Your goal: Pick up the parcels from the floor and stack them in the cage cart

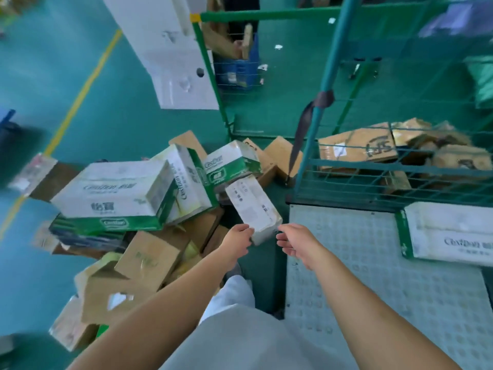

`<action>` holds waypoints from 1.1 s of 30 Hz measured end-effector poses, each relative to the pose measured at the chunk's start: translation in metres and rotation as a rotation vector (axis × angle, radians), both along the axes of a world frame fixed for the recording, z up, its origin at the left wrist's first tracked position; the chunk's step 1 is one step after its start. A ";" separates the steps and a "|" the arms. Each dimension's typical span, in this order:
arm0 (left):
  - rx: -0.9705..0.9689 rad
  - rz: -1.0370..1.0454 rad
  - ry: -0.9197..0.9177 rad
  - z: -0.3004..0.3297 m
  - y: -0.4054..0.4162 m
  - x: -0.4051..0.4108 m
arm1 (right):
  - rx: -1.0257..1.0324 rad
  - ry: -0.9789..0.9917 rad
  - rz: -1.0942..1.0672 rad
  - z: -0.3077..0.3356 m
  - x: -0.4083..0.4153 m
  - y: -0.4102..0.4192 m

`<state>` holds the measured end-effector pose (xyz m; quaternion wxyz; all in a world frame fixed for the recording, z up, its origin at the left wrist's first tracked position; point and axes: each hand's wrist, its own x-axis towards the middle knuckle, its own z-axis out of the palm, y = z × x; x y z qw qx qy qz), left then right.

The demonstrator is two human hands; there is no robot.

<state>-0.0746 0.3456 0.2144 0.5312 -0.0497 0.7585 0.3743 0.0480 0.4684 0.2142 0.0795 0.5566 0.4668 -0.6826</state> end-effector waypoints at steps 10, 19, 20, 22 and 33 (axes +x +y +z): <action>0.033 0.222 -0.011 0.000 -0.033 -0.120 | 0.043 -0.056 0.238 0.000 -0.149 -0.023; 0.038 0.659 -0.039 -0.020 -0.105 -0.244 | 0.040 -0.070 0.531 -0.009 -0.315 -0.075; 0.028 0.698 -0.035 -0.024 -0.113 -0.255 | 0.035 -0.071 0.554 -0.012 -0.331 -0.081; 0.019 0.790 -0.036 -0.032 -0.126 -0.273 | 0.037 -0.065 0.600 -0.017 -0.357 -0.091; -0.018 1.088 -0.131 -0.066 -0.142 -0.321 | 0.101 -0.099 0.749 -0.056 -0.454 -0.096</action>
